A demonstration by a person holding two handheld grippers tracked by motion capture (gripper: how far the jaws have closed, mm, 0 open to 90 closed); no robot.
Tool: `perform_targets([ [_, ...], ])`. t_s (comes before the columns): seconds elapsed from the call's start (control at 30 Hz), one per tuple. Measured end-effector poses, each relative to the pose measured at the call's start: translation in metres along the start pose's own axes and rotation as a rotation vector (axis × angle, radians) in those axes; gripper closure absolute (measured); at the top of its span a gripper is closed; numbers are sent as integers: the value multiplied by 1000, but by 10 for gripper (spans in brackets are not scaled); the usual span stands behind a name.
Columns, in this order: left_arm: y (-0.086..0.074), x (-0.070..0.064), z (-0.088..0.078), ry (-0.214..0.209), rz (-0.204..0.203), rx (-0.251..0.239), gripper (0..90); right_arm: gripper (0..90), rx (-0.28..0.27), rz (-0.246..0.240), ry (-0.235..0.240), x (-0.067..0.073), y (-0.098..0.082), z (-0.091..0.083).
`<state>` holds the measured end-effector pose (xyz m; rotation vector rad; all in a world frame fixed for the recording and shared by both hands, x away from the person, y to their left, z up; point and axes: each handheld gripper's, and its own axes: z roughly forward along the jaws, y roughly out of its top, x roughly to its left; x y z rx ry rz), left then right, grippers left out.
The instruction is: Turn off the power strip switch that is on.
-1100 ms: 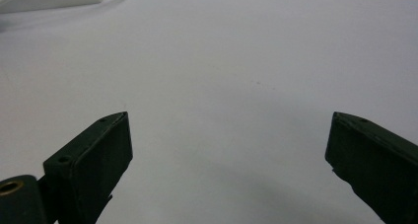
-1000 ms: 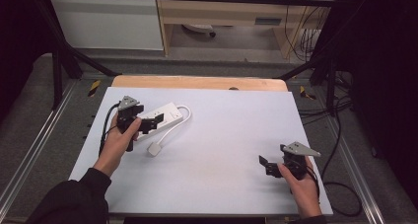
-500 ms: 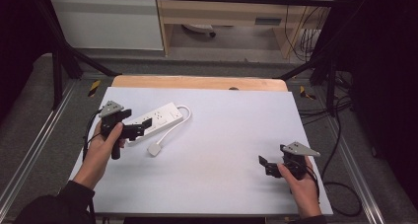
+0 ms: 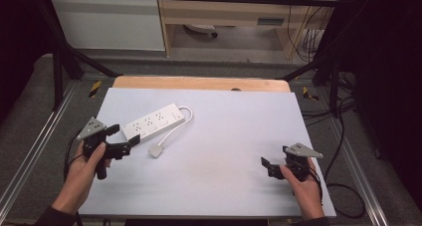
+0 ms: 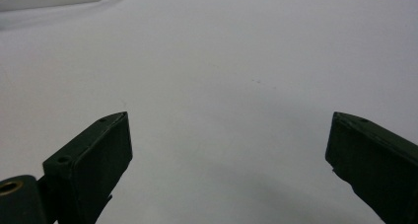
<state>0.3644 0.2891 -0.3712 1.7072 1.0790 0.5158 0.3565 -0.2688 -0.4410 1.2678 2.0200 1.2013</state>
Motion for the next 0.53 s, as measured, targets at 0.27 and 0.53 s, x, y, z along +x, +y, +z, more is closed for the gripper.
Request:
perform_targets([
  [0.27, -46, -8, -25, -13, -45, 13, 93, 42, 5, -1, -2, 0, 0, 1],
  [0.53, -78, -17, -26, 0, -21, 89, 95, 38, 71, -15, -34, -2, -2, 13],
])
